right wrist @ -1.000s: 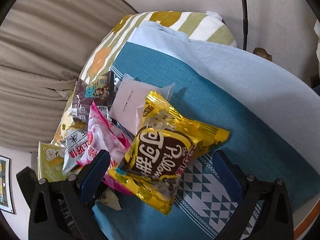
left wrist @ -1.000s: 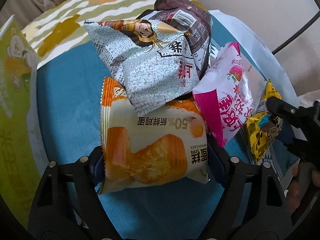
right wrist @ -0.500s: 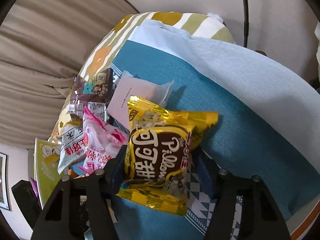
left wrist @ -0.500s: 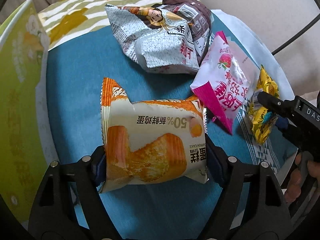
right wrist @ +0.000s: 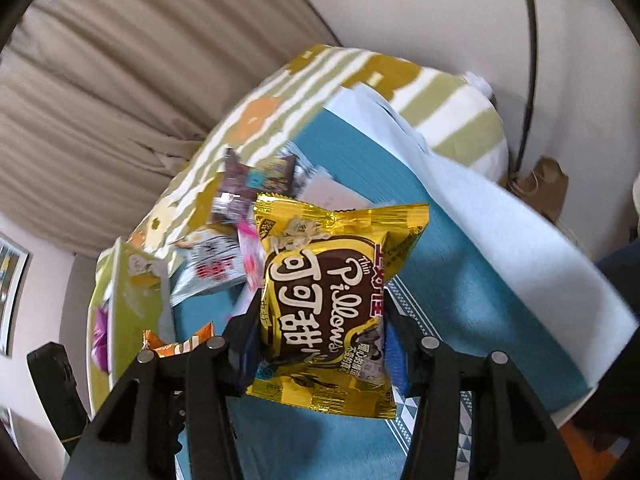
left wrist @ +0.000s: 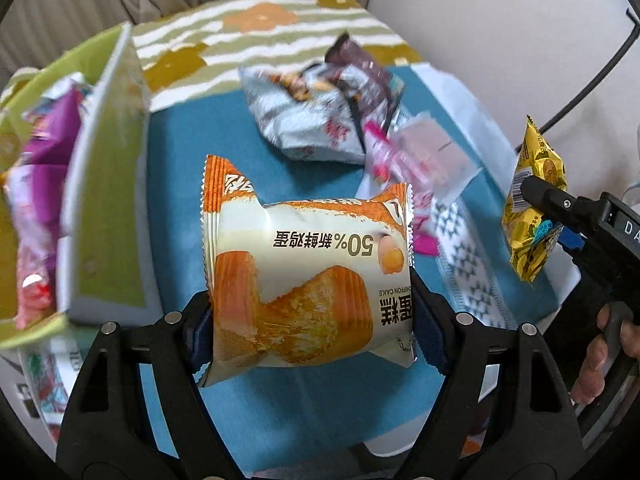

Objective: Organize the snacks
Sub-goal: 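Carry the cake pack and gold bag into the box and open both tools, then move both tools back over the remaining snacks on the cloth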

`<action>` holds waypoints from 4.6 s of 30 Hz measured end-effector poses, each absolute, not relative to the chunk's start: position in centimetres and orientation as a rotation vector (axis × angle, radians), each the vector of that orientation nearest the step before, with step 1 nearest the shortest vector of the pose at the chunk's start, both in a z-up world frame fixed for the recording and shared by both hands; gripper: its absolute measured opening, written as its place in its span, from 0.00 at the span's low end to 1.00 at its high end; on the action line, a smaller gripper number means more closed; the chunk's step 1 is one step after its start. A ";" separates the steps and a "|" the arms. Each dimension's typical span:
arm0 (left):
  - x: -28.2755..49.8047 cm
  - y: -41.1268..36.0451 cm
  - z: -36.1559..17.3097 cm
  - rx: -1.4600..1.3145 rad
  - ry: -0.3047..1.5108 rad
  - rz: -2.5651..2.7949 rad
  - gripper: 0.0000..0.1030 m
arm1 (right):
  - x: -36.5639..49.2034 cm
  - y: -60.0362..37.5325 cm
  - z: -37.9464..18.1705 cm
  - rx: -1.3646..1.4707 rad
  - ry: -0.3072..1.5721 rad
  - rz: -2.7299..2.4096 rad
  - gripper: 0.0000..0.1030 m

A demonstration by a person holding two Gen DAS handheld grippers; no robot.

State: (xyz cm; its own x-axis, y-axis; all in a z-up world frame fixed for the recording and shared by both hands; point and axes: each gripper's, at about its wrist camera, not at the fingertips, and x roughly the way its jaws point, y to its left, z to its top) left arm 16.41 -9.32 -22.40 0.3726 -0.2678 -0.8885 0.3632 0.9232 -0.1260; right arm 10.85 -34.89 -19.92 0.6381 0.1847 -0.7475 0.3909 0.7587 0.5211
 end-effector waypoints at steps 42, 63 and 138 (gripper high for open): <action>23.5 21.5 -16.2 -0.056 1.035 -0.107 0.77 | 23.1 -4.9 -8.1 0.247 0.849 0.403 0.46; 21.8 22.7 -16.4 -0.041 1.037 -0.075 1.00 | 28.1 1.3 -12.3 0.117 1.022 0.508 0.46; 12.3 -10.9 -16.4 0.012 0.958 -0.320 1.00 | 11.9 -33.2 -8.4 0.054 0.754 0.131 0.99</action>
